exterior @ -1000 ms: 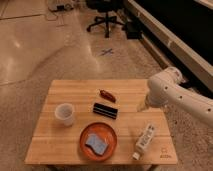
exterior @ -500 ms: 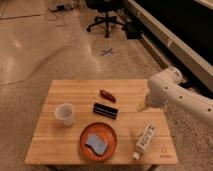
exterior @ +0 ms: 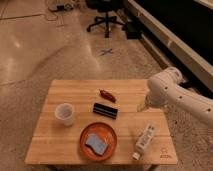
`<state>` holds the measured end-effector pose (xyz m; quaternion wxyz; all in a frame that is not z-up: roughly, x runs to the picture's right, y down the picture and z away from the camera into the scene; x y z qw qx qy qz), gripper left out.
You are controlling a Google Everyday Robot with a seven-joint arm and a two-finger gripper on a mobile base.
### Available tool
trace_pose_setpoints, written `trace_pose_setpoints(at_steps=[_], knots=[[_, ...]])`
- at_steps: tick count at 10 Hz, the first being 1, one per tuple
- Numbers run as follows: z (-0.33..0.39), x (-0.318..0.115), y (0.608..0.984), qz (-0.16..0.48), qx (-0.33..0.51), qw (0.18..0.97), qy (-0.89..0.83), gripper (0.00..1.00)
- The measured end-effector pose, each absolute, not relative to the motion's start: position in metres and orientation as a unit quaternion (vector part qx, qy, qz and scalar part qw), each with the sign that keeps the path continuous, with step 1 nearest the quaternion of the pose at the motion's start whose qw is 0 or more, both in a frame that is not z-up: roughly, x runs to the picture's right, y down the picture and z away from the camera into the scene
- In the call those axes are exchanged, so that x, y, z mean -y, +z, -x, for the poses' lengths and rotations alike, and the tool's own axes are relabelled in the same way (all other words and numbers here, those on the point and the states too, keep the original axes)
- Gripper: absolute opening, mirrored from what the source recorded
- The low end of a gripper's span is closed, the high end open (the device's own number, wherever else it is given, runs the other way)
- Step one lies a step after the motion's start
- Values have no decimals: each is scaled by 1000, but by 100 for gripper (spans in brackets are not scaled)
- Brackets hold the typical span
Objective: Place the white sponge in the ceramic cup
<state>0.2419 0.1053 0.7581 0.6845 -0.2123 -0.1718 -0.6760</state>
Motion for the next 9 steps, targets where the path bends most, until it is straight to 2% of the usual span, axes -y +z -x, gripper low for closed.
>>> trace_pose_setpoints(at_steps=[9], knots=[[-241, -109, 759, 215, 180, 684, -674, 80]])
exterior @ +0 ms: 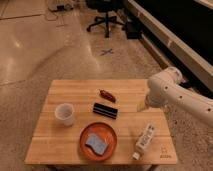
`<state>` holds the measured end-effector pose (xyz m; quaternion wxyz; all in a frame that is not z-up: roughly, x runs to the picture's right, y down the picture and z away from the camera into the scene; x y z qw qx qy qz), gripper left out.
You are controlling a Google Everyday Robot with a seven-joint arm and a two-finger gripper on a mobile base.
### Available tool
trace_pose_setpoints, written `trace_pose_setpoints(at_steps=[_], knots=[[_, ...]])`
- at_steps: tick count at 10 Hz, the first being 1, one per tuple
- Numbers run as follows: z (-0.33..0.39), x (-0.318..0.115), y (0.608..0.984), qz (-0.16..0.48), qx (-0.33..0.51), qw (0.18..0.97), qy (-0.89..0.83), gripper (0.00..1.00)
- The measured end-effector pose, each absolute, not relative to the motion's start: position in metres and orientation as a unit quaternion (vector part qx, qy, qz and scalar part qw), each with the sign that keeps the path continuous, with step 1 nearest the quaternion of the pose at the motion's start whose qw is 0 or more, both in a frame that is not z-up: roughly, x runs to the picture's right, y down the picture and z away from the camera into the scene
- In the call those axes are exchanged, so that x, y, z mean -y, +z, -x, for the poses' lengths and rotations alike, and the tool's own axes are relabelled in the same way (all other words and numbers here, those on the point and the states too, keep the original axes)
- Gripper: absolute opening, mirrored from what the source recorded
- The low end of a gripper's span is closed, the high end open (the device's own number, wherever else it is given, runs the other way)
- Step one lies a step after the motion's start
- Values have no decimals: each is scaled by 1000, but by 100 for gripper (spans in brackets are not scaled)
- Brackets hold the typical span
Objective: Place the white sponge in the ceramic cup
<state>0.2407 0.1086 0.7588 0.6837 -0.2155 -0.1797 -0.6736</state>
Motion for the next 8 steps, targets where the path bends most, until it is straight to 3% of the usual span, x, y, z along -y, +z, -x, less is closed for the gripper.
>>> trace_pose_setpoints(at_steps=[5, 8], knots=[[-157, -166, 742, 200, 284, 606, -716, 80], [-104, -180, 723, 153, 316, 556, -753, 80]])
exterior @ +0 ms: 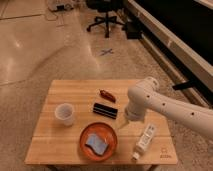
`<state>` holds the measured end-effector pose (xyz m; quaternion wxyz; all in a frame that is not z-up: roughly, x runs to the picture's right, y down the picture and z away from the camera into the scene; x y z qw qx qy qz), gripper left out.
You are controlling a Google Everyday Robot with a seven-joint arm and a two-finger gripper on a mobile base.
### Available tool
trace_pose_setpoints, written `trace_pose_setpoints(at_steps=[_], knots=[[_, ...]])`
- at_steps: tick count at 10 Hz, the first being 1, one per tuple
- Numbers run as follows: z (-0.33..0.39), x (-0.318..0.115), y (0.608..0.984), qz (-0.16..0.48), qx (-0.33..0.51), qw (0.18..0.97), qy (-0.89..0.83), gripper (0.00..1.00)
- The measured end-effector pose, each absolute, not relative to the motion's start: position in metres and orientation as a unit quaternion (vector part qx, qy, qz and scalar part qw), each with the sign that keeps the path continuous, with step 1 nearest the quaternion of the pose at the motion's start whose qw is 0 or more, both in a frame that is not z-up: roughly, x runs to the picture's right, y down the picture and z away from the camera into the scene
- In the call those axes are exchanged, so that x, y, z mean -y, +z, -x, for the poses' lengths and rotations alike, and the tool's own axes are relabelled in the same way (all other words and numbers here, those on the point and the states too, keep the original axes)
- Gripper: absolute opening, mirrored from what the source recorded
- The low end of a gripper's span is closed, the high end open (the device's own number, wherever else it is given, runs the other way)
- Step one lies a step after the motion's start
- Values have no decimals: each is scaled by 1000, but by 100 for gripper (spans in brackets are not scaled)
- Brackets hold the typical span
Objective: Place the white sponge in the ceramic cup
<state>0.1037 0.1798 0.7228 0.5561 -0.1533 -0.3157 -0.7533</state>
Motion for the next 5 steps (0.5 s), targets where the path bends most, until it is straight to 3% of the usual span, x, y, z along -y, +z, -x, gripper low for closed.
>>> trace_pose_setpoints(at_steps=[5], knots=[[-39, -205, 700, 79, 333, 486, -804, 80]])
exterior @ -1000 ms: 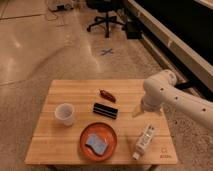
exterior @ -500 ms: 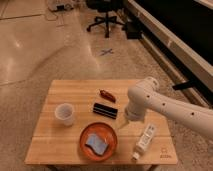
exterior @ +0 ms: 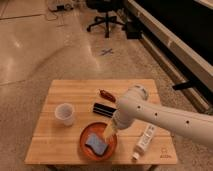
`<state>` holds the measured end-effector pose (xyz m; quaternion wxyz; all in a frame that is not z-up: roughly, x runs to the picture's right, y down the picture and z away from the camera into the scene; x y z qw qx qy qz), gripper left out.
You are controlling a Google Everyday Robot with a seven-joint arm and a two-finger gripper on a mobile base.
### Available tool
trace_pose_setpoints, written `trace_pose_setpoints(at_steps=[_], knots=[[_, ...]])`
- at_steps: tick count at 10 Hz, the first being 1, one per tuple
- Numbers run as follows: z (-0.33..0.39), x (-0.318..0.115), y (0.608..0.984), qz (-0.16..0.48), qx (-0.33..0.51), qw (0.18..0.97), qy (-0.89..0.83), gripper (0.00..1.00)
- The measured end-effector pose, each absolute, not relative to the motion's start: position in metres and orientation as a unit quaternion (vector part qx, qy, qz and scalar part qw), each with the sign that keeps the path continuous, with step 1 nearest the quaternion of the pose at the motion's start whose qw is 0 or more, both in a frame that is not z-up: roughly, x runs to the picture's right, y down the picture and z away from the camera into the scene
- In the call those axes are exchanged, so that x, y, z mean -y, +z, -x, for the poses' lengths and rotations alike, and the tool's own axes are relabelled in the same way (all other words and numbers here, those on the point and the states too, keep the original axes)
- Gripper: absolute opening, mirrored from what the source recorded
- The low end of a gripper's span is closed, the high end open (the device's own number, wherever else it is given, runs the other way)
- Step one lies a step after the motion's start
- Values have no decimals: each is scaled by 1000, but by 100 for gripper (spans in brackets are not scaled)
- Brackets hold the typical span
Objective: Place the white sponge in the ceramic cup
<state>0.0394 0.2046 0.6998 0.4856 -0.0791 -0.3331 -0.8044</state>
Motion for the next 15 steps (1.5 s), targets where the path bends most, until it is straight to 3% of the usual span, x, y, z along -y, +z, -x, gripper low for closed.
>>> trace_pose_setpoints(at_steps=[4, 10, 15], knots=[[-4, -232, 680, 4, 378, 431, -820, 80], [-1, -235, 679, -2, 380, 424, -822, 80], [40, -250, 710, -12, 382, 377, -843, 80]])
